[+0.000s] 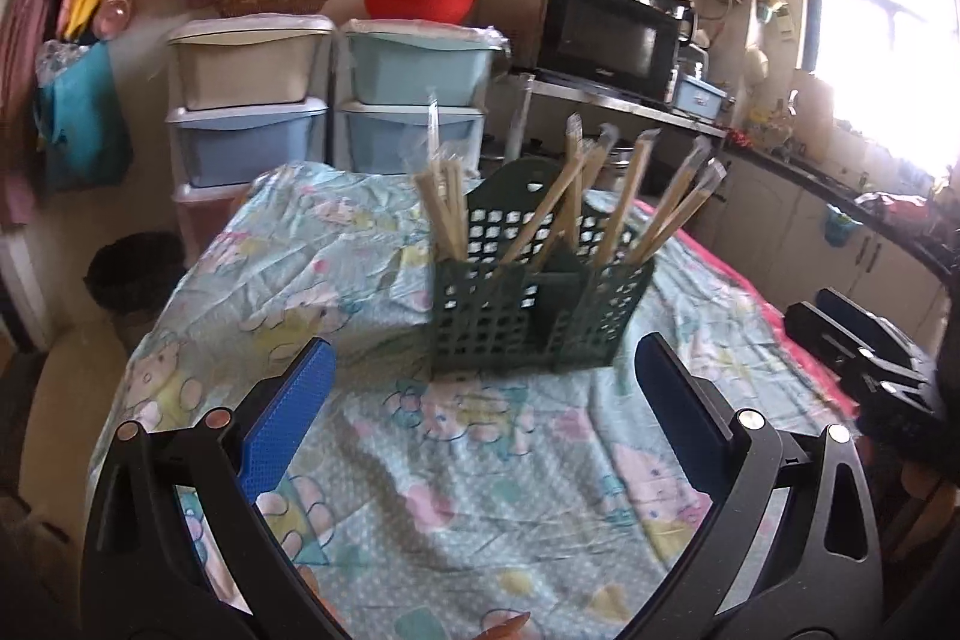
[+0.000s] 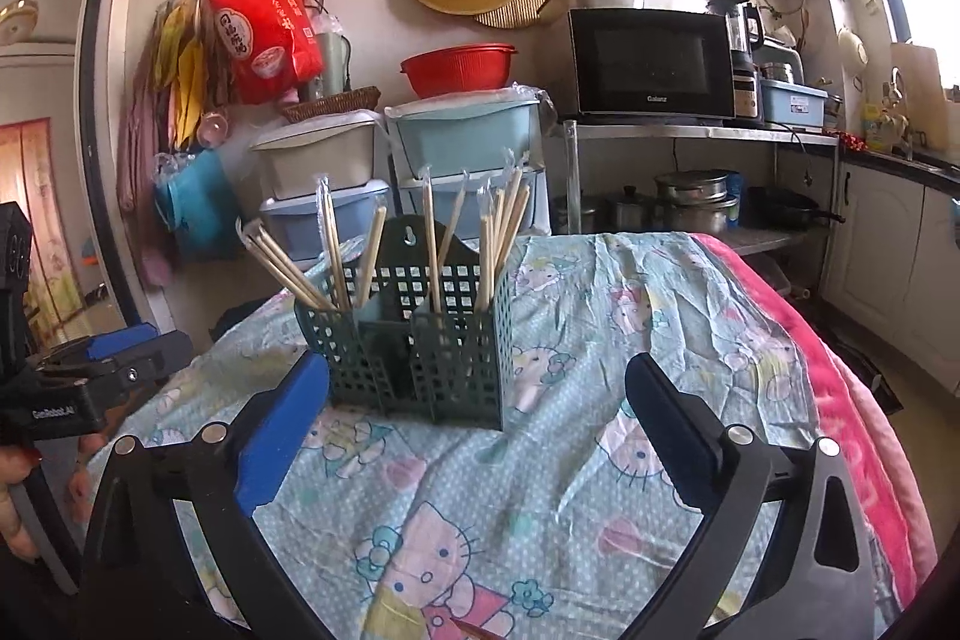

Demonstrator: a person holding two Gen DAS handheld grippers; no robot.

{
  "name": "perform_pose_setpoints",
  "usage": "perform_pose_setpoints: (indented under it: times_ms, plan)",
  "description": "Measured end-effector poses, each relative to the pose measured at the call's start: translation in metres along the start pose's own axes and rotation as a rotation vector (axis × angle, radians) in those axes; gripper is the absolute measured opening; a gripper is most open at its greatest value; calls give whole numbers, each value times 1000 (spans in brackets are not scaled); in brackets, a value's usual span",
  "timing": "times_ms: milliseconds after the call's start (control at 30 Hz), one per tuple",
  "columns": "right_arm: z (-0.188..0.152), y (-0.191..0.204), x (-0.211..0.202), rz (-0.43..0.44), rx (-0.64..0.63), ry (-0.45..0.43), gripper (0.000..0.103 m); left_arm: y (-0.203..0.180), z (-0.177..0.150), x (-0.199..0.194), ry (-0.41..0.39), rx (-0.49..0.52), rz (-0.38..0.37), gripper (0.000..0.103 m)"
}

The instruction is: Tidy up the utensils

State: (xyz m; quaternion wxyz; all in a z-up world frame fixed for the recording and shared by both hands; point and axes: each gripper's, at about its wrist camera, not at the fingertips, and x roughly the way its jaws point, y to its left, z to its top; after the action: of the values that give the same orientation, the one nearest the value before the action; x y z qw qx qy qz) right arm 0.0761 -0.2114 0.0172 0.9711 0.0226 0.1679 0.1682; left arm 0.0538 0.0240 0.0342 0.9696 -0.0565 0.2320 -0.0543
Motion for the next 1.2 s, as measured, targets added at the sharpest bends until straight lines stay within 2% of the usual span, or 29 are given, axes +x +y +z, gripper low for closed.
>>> perform_pose_setpoints:
  times_ms: [367, 800, 1067, 1200]
  plan:
    - [-24, 4, -9, -61, -4, -110, 96, 2, -28, 5, -66, 0, 37, 92]
    - [-36, 14, -20, -136, -25, -240, 96, -6, -41, 0, -201, 23, 50, 92]
    - [-47, 19, -26, -158, -35, -314, 96, -2, -45, 1, -212, 7, 49, 92]
    - [-49, 19, -24, -158, -35, -307, 96, -1, -46, -1, -224, -1, 55, 92]
